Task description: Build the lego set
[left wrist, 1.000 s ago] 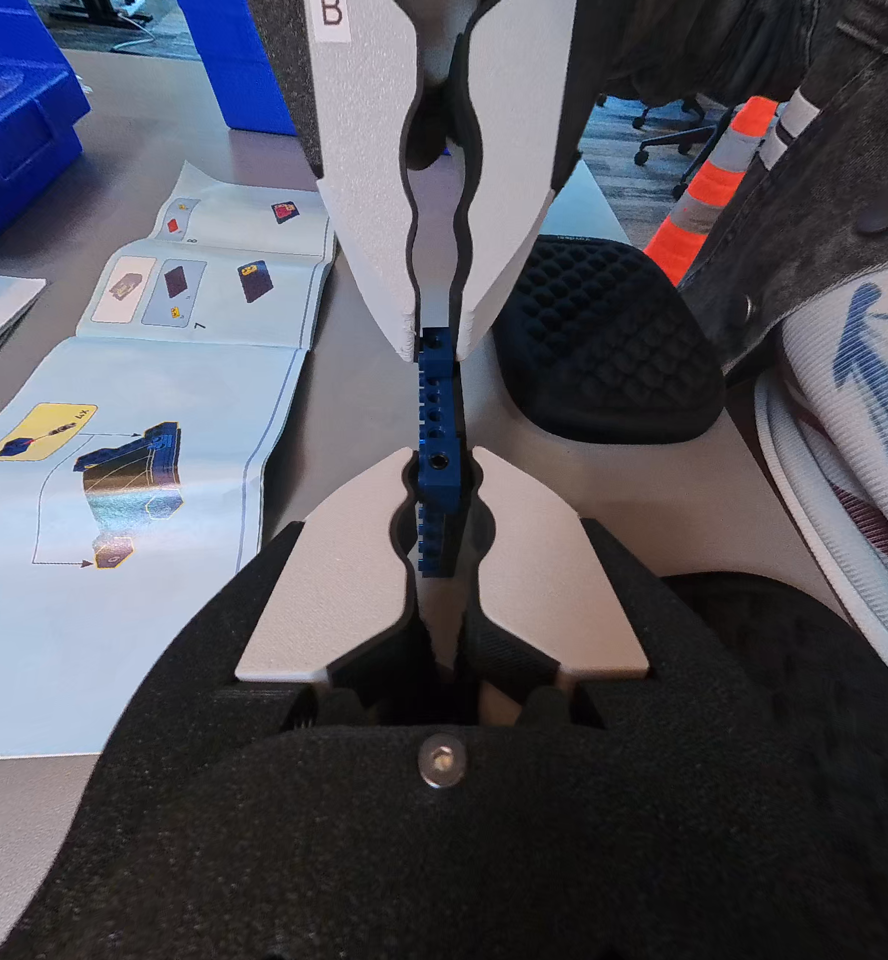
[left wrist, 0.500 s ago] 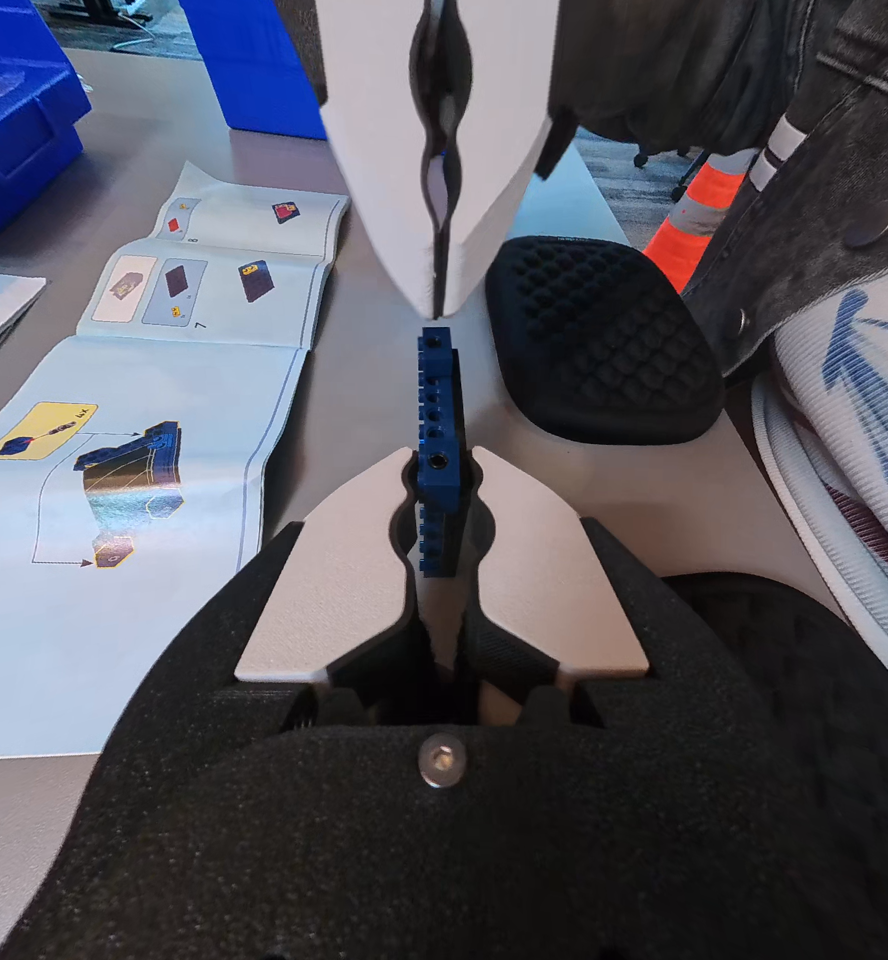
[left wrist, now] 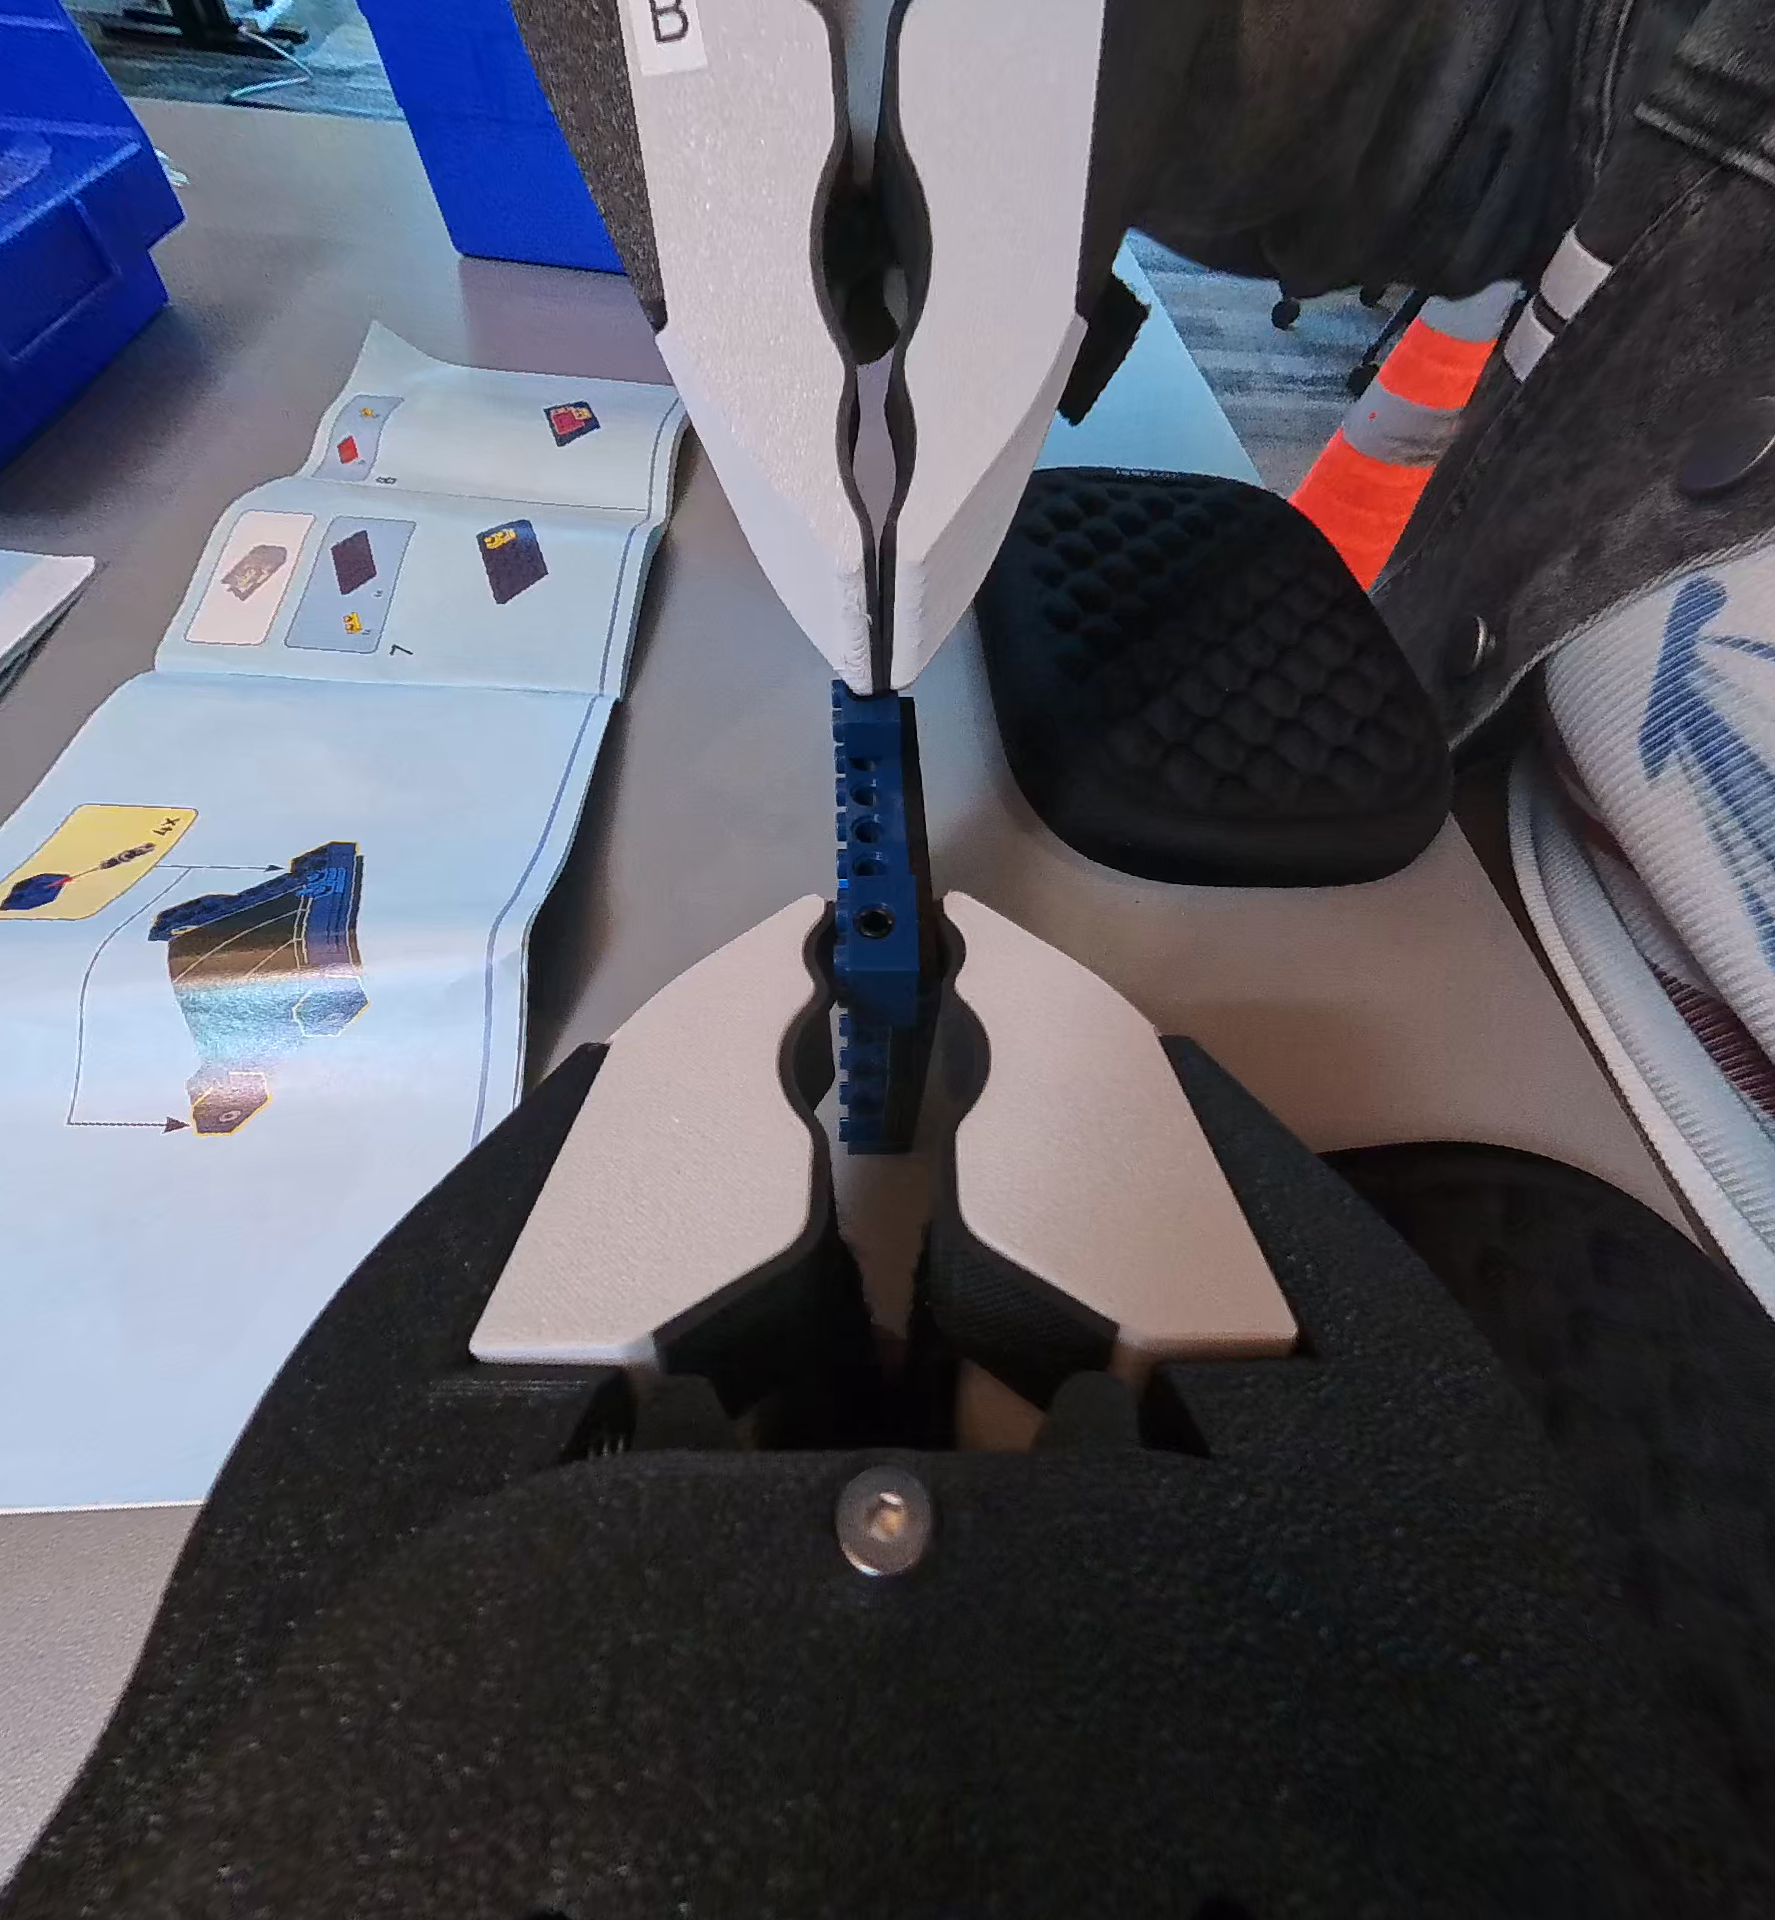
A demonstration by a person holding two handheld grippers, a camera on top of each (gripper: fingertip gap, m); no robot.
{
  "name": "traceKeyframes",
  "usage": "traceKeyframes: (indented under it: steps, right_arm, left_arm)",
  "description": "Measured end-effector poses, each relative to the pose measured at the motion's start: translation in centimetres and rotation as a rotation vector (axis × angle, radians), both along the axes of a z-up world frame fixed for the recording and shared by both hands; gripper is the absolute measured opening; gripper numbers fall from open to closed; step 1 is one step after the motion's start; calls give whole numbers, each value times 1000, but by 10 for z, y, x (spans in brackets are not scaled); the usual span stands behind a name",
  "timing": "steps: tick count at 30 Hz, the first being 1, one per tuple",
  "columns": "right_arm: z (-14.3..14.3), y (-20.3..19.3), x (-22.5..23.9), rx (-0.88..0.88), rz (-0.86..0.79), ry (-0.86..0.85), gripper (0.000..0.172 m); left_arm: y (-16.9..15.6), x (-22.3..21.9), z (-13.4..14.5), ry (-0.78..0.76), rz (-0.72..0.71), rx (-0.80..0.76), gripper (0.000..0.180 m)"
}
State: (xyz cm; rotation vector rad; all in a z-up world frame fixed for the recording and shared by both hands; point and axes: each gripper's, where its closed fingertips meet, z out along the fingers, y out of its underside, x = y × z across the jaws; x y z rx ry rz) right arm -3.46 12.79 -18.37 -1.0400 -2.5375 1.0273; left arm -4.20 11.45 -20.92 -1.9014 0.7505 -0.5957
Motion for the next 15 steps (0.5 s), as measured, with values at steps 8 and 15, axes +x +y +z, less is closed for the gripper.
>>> traceKeyframes:
  steps: [8, 15]
  right_arm:
    - [1, -2, 2, 67, 46, -2, 0]
    - [8, -29, -27, 18, 84, 176, 19]
  left_arm:
    - [-1, 1, 0, 12, -5, 14, 15]
    - [-1, 2, 0, 23, -3, 25, 15]
